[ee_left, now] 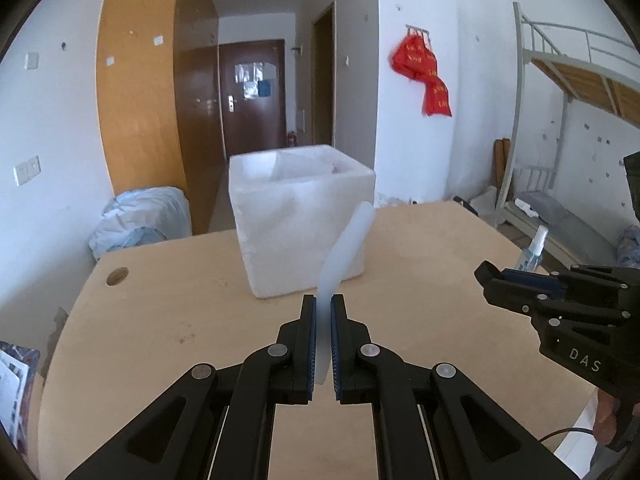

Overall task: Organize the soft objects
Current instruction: 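Carry the white foam strip into the box and open the left tool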

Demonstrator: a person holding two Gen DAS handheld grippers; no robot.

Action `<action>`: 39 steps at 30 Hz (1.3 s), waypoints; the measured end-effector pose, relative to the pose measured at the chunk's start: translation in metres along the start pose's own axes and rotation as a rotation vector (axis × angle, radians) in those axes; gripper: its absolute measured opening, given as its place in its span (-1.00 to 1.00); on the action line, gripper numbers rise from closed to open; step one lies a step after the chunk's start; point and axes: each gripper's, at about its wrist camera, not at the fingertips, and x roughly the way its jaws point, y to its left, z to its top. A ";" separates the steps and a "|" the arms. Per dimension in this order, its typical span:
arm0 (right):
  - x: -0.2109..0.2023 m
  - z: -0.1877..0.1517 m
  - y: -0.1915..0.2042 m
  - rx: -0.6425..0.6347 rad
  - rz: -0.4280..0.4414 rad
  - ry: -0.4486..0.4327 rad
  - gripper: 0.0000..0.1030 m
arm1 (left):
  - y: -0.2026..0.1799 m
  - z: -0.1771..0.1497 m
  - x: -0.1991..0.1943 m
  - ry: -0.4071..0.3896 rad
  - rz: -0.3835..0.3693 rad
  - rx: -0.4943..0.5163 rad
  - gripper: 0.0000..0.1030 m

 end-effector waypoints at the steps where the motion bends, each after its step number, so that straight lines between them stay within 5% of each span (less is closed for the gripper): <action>1: -0.001 0.001 0.001 -0.002 0.003 -0.005 -0.62 | 0.000 0.001 -0.002 -0.007 0.005 -0.003 -0.87; 20: -0.001 0.046 0.008 -0.021 0.047 -0.105 -0.62 | 0.014 0.063 0.012 -0.107 0.091 -0.054 -0.87; 39: 0.027 0.051 -0.006 0.009 0.035 -0.062 -0.63 | 0.031 0.141 0.118 -0.052 0.112 -0.003 -0.87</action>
